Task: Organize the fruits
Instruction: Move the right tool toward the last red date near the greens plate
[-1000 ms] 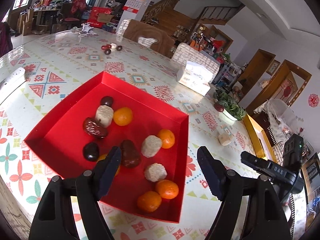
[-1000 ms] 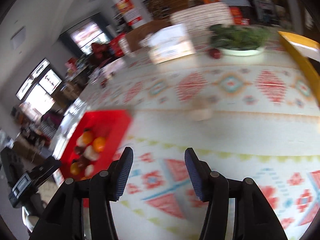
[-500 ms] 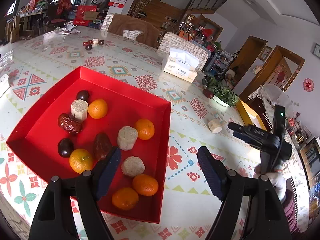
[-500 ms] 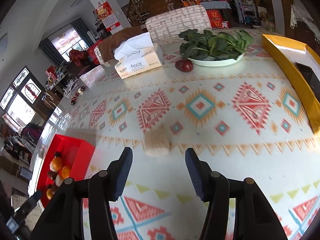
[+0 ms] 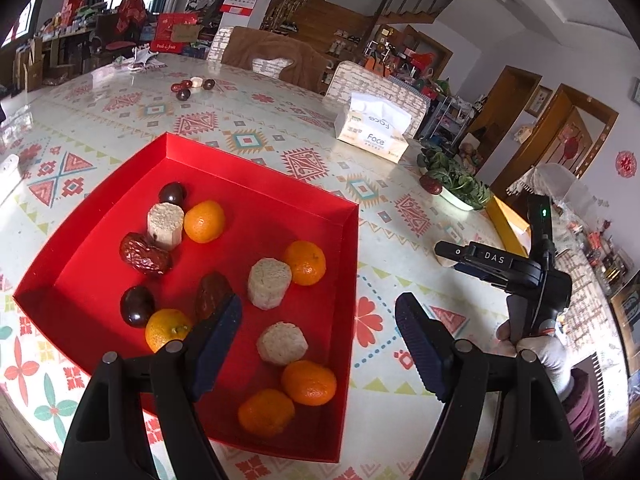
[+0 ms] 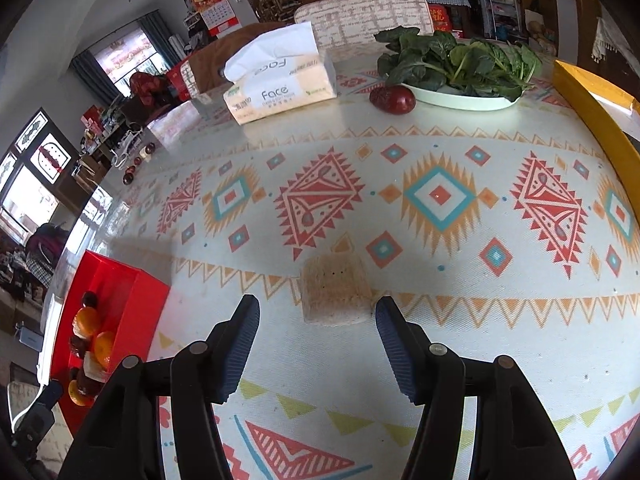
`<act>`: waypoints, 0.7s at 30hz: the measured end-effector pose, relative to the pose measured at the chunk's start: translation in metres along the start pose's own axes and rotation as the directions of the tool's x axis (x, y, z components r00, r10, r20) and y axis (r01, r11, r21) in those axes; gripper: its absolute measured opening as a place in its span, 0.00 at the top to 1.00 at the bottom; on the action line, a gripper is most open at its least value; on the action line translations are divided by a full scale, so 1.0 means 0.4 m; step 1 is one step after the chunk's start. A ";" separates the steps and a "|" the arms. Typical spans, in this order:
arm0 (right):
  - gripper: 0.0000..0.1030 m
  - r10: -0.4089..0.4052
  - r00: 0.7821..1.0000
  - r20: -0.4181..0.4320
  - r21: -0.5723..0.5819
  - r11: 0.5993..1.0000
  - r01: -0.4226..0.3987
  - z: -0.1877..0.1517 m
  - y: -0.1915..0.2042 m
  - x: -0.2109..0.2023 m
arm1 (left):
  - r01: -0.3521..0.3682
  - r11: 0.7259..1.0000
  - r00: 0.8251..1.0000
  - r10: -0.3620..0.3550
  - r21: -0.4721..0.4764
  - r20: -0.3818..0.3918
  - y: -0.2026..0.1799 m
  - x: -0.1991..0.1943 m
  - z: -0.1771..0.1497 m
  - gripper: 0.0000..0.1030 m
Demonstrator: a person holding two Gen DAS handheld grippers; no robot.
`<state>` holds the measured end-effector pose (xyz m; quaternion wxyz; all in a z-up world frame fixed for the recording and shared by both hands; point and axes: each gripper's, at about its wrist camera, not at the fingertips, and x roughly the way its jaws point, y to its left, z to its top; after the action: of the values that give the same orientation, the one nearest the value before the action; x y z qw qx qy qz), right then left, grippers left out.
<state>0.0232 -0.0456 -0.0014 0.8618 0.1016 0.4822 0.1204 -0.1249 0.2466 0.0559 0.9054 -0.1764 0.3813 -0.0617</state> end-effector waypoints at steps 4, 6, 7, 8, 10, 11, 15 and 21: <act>0.36 -0.005 1.000 0.002 -0.002 1.000 0.005 -0.001 0.003 0.000 | -0.039 0.999 0.999 0.038 0.032 0.016 -0.007 -0.003 0.000 0.24; 0.36 -0.006 1.000 0.005 0.009 1.000 0.006 0.002 -0.002 -0.002 | -0.037 0.999 0.999 0.036 0.037 0.017 -0.010 -0.005 0.000 0.24; 0.36 -0.007 1.000 0.007 0.015 1.000 0.007 0.005 -0.007 -0.005 | -0.033 0.999 0.999 0.032 0.041 0.017 -0.013 -0.006 0.002 0.24; 0.36 -0.011 1.000 0.014 0.018 1.000 0.011 0.010 -0.014 -0.011 | -0.031 0.998 0.999 0.030 0.046 0.018 -0.015 -0.008 0.004 0.24; 0.36 -0.030 0.999 0.033 0.020 0.999 0.029 0.027 -0.032 -0.027 | -0.020 0.999 1.000 0.019 0.050 0.022 -0.020 -0.011 0.009 0.24; 0.36 -0.041 0.998 0.045 0.024 0.999 0.040 0.040 -0.044 -0.039 | -0.011 0.999 1.000 0.010 0.048 0.023 -0.022 -0.012 0.011 0.24; 0.36 -0.083 0.991 0.105 0.013 0.997 0.082 0.113 -0.077 -0.075 | 0.079 0.996 0.997 -0.079 0.050 0.003 -0.042 -0.007 0.011 0.24; 0.36 -0.122 0.983 0.138 -0.058 0.990 0.132 0.252 -0.082 -0.031 | 0.165 0.983 0.986 -0.164 0.080 -0.018 -0.078 -0.022 0.029 0.24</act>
<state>0.1067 -0.0865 0.0508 0.9011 0.0494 0.4244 0.0742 -0.1220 0.2230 0.0805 0.9015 -0.1699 0.3676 -0.1529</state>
